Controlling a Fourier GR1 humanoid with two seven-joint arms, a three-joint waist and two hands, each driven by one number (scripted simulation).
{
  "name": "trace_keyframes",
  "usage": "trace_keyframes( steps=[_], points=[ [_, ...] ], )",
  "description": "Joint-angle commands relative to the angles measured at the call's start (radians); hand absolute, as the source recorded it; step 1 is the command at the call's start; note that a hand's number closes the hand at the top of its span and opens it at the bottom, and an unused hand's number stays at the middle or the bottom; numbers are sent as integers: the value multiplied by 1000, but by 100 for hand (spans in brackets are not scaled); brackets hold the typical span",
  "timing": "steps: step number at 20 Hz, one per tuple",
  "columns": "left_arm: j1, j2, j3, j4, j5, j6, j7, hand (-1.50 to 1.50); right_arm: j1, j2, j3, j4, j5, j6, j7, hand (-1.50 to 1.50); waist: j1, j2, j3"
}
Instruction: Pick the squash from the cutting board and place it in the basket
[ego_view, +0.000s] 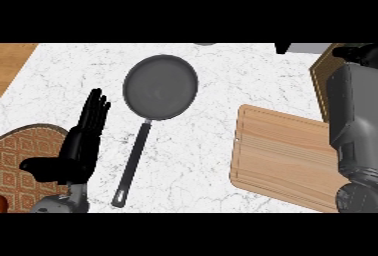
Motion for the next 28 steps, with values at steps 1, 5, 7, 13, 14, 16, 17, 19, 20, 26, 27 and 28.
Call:
trace_keyframes(
  steps=[1, 5, 7, 13, 14, 16, 17, 19, 20, 26, 27, 28],
  points=[
    [-5, -15, -16, -2, -17, 10, 1, 0, 22, 23, -35, 14, 23, -74, 230, 150, -10, 11, 15],
    [-8, -13, -9, 6, -22, 17, 9, 0, 111, 52, -86, -40, 25, -175, 226, 150, -19, 13, 16],
    [24, -6, 5, 12, 14, -20, -9, 0, 62, 25, -112, -14, 20, -115, 212, -150, -6, 14, 15],
    [4, -19, 9, 32, -18, 2, -35, 0, 67, 89, -119, -38, 44, -176, 188, -150, -26, 6, 14],
    [-11, -11, 19, 36, -16, 4, -17, 0, 58, 39, -132, -20, 32, -186, 154, -150, -21, 11, 15],
    [-19, 3, 19, -16, -17, 10, 33, 0, 88, 74, -117, -50, 59, -270, 153, -150, -20, 7, 16],
    [-5, -5, 20, -5, 4, -10, 17, 0, 71, 39, -119, -39, 65, -280, 139, -150, -11, 12, 16],
    [22, -8, 23, -7, -7, -3, -13, 0, 63, 76, -97, -68, 127, -297, 170, -150, -8, 9, 14],
    [43, -27, -16, -27, -33, 12, -12, 0, 65, 67, -101, -69, 133, -308, 158, -150, -7, 8, 15],
    [17, -22, 11, 25, -16, -10, -15, 0, 47, 93, -86, -195, 311, -249, 237, -150, -21, 6, 13],
    [8, -22, 5, -9, -18, -2, 10, 0, 83, 104, -97, -189, 318, -290, 246, -150, -18, 7, 14],
    [-30, 4, 36, -11, 0, -12, 55, 0, 45, 132, -94, -241, 355, -204, 265, -150, -26, 1, 13]
  ],
)
